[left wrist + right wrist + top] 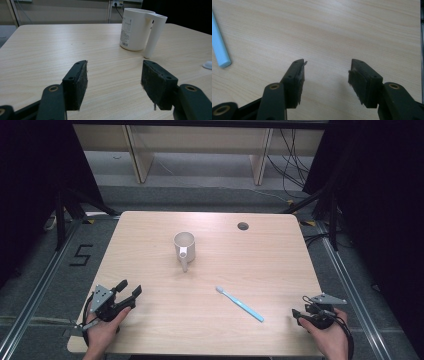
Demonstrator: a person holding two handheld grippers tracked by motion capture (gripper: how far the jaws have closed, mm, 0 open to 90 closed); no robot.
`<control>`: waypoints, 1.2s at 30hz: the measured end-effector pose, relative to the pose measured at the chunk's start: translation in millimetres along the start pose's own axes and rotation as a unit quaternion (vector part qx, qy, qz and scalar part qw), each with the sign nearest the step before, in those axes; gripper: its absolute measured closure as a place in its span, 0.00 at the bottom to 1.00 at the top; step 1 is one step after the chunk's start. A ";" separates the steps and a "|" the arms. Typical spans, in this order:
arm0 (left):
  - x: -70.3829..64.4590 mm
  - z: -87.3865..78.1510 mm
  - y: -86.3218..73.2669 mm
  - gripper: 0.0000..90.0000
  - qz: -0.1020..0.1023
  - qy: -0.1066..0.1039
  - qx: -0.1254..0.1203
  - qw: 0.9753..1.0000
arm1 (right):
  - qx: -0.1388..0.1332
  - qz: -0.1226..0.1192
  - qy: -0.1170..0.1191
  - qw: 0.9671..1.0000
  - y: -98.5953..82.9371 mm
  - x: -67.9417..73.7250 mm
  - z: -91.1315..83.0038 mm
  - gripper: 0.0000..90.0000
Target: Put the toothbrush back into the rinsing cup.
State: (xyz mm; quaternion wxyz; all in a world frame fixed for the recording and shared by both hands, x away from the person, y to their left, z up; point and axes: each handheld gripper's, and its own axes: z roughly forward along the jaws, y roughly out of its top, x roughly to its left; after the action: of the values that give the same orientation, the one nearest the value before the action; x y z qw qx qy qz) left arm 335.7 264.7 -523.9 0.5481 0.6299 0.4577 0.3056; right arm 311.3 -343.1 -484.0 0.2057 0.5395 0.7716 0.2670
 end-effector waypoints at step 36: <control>-0.5 1.6 0.7 0.42 0.006 -0.002 0.009 1.000 | 0.187 -0.107 0.064 0.974 37.1 14.0 1.3 0.56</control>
State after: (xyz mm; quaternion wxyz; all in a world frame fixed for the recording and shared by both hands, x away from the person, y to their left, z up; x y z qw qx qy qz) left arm 337.1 263.6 -523.6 0.5413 0.6380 0.4559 0.3035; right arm 334.2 -319.4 -461.9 0.0783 0.4642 0.8729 0.1282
